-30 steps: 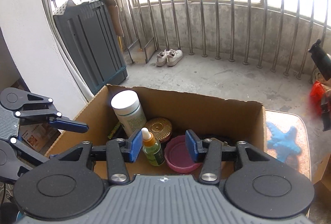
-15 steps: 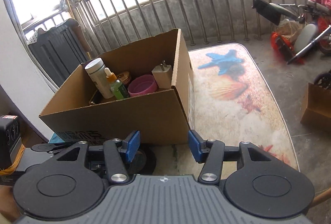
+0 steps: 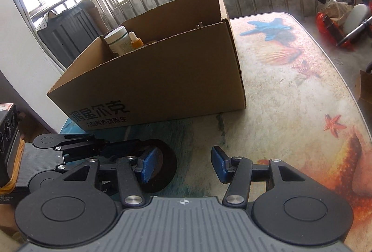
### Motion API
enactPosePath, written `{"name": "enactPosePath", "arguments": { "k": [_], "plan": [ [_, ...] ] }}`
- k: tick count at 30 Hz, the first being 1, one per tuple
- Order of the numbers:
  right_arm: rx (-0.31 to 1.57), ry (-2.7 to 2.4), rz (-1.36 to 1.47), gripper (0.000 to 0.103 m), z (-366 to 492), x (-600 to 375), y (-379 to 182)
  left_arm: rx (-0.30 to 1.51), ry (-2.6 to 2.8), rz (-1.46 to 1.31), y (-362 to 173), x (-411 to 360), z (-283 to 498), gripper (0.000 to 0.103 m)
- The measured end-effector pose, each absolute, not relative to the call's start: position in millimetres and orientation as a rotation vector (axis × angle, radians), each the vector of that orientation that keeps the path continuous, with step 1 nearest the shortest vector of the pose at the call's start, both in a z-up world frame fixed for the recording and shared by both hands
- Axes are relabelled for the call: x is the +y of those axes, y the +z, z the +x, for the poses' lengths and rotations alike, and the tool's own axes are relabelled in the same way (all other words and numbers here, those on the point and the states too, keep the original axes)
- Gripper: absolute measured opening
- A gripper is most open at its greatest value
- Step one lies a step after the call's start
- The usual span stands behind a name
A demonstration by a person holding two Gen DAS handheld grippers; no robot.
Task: Organize rigid objects
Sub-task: 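Withdraw the right gripper to the black tape roll, then close the right gripper on the black tape roll, then carry the tape roll into the box and lower it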
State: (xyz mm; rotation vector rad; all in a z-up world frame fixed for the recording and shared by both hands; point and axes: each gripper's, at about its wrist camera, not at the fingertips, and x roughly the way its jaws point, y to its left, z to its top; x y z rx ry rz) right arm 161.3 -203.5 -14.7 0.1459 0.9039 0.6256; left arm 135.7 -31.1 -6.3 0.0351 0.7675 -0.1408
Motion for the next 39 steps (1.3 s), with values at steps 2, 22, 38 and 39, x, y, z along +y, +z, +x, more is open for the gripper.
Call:
{"name": "enactPosePath", "arguments": {
  "k": [2, 22, 38, 39],
  "plan": [
    [0.937, 0.662, 0.161, 0.056, 160, -199, -18, 0.772, -0.157, 0.052, -5, -33, 132, 0.017],
    [0.757, 0.736, 0.082, 0.021, 108, -158, 17, 0.535, -0.118, 0.231, 55, -18, 81, 0.017],
    [0.705, 0.789, -0.082, 0.028, 231, -34, 101, 0.839, -0.104, 0.148, 98, 109, 242, 0.014],
    [0.719, 0.785, -0.097, 0.030, 237, -31, 97, 0.853, -0.087, 0.152, 90, 113, 248, 0.014]
  ]
}}
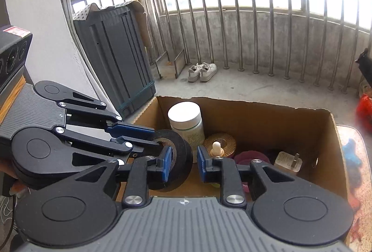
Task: Organize rigid objects
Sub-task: 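Carry the tape roll into the box and lower it, then open the right gripper and withdraw it from the box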
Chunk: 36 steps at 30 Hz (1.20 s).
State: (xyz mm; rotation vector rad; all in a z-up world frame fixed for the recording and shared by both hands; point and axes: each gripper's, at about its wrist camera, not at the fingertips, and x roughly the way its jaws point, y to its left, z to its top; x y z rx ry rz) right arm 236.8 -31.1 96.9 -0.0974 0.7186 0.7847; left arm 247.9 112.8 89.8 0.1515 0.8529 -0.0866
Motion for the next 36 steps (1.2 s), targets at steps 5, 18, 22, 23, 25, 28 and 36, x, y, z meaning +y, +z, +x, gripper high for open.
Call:
{"name": "enactPosePath", "arguments": {
  "k": [5, 18, 22, 23, 25, 28, 36],
  "plan": [
    [0.762, 0.798, -0.110, 0.030, 241, -30, 79, 1.004, -0.093, 0.141, 55, 120, 275, 0.014],
    [0.718, 0.772, -0.124, 0.030, 235, -49, 69, 1.206, -0.025, 0.135, 23, 131, 309, 0.015],
    [0.724, 0.770, -0.131, 0.030, 233, -53, 65, 1.200, -0.004, 0.171, 29, 125, 305, 0.019],
    [0.720, 0.765, -0.132, 0.030, 233, -53, 65, 1.194, -0.005, 0.178, 31, 125, 302, 0.019],
    [0.716, 0.759, -0.123, 0.030, 233, -57, 66, 1.176, -0.002, 0.207, 38, 121, 295, 0.019],
    [0.712, 0.749, -0.094, 0.030, 232, -64, 67, 1.156, 0.010, 0.238, 48, 118, 284, 0.018],
    [0.694, 0.717, -0.055, 0.030, 218, -89, 73, 1.148, -0.050, 0.232, 49, 95, 280, 0.018]
  ]
}}
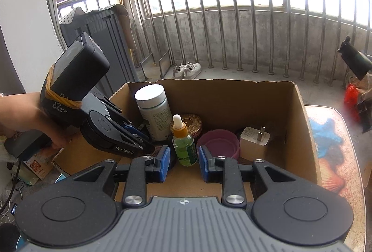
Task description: Organize rigid objects
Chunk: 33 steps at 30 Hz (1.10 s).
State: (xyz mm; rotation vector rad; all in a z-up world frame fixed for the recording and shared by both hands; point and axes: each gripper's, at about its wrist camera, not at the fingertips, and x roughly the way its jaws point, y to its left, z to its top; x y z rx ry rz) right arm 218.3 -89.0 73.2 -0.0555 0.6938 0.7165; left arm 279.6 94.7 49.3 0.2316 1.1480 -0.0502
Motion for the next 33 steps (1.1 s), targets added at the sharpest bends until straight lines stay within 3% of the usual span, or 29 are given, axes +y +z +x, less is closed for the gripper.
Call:
{"name": "enactPosePath", "arguments": {
  "k": [4, 6, 8, 10, 12, 13, 14, 16, 19, 21, 26, 33],
  "plan": [
    [0.662, 0.748, -0.049, 0.030, 206, -113, 83, 0.977, -0.125, 0.268, 89, 93, 242, 0.019],
    [0.665, 0.766, -0.076, 0.030, 205, -124, 89, 0.873, -0.190, 0.274, 114, 85, 209, 0.027],
    [0.684, 0.755, -0.104, 0.030, 206, -132, 90, 0.795, -0.298, 0.295, 129, 75, 178, 0.061],
    [0.699, 0.770, -0.105, 0.030, 205, -140, 89, 0.773, -0.439, 0.327, 132, 62, 156, 0.075],
    [0.721, 0.819, -0.097, 0.030, 203, -145, 87, 0.795, -0.575, 0.364, 120, 45, 145, 0.080],
    [0.736, 0.848, -0.094, 0.034, 202, -146, 86, 0.825, -0.603, 0.395, 111, 38, 147, 0.085],
    [0.749, 0.870, -0.095, 0.046, 201, -145, 85, 0.850, -0.612, 0.426, 103, 31, 148, 0.086],
    [0.756, 0.901, -0.123, 0.060, 197, -142, 83, 0.895, -0.598, 0.499, 76, 17, 159, 0.086],
    [0.735, 0.910, -0.248, 0.061, 187, -129, 81, 0.932, -0.591, 0.519, 55, 8, 176, 0.084],
    [0.737, 0.878, -0.313, 0.062, 187, -120, 77, 0.964, -0.569, 0.485, 44, 8, 187, 0.072],
    [0.667, 0.817, -0.539, 0.063, 174, -102, 55, 1.003, -0.485, 0.531, 33, 10, 200, 0.020],
    [0.672, 0.826, -0.519, 0.060, 152, -108, 57, 1.040, -0.534, 0.495, 35, 24, 188, 0.019]
  ]
}}
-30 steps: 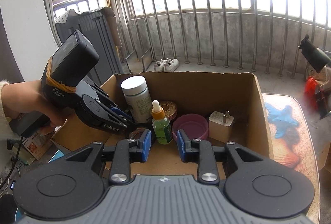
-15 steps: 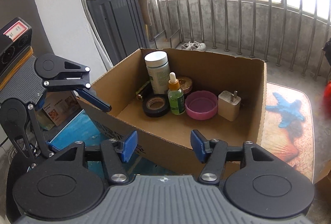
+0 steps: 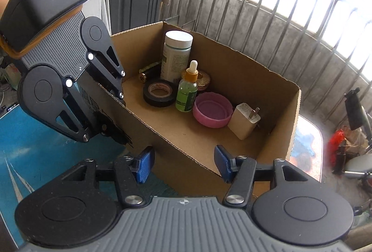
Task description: Organize rigid objects
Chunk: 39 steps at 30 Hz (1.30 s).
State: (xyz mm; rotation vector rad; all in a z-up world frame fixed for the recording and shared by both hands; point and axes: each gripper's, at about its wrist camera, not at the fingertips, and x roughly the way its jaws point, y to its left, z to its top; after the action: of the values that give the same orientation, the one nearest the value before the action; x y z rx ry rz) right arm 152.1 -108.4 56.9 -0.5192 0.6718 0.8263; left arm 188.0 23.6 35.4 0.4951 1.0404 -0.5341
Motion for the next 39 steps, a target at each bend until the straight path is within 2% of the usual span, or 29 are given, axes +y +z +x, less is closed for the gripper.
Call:
{"name": "enactPosePath", "arguments": {
  "k": [5, 9, 16, 19, 23, 24, 26, 28, 30, 32, 39],
  "plan": [
    [0.625, 0.830, -0.470, 0.053, 133, -117, 59, 1.054, -0.551, 0.483, 36, 22, 159, 0.019],
    [0.590, 0.842, -0.420, 0.053, 125, -129, 60, 1.070, -0.564, 0.470, 36, 14, 123, 0.019],
    [0.639, 0.897, -0.345, 0.053, 106, -143, 64, 1.078, -0.576, 0.447, 41, 7, 68, 0.019],
    [0.644, 0.878, -0.346, 0.054, 102, -145, 66, 1.052, -0.553, 0.438, 45, 5, 45, 0.023],
    [0.635, 0.850, -0.315, 0.054, 103, -146, 71, 0.989, -0.457, 0.349, 69, 15, 29, 0.052],
    [0.640, 0.843, -0.303, 0.054, 103, -143, 75, 0.959, -0.431, 0.316, 77, 18, 26, 0.054],
    [0.616, 0.831, -0.266, 0.054, 96, -146, 83, 0.896, -0.384, 0.247, 94, 28, 20, 0.067],
    [0.566, 0.820, -0.226, 0.053, 87, -153, 96, 0.832, -0.313, 0.187, 107, 32, 18, 0.074],
    [0.509, 0.797, -0.161, 0.054, 83, -162, 112, 0.786, -0.239, 0.156, 117, 35, 18, 0.075],
    [0.491, 0.779, -0.093, 0.054, 80, -170, 120, 0.759, -0.177, 0.140, 121, 39, 19, 0.082],
    [0.522, 0.726, 0.001, 0.055, 95, -171, 123, 0.716, -0.027, 0.157, 120, 40, 16, 0.096]
  ]
}}
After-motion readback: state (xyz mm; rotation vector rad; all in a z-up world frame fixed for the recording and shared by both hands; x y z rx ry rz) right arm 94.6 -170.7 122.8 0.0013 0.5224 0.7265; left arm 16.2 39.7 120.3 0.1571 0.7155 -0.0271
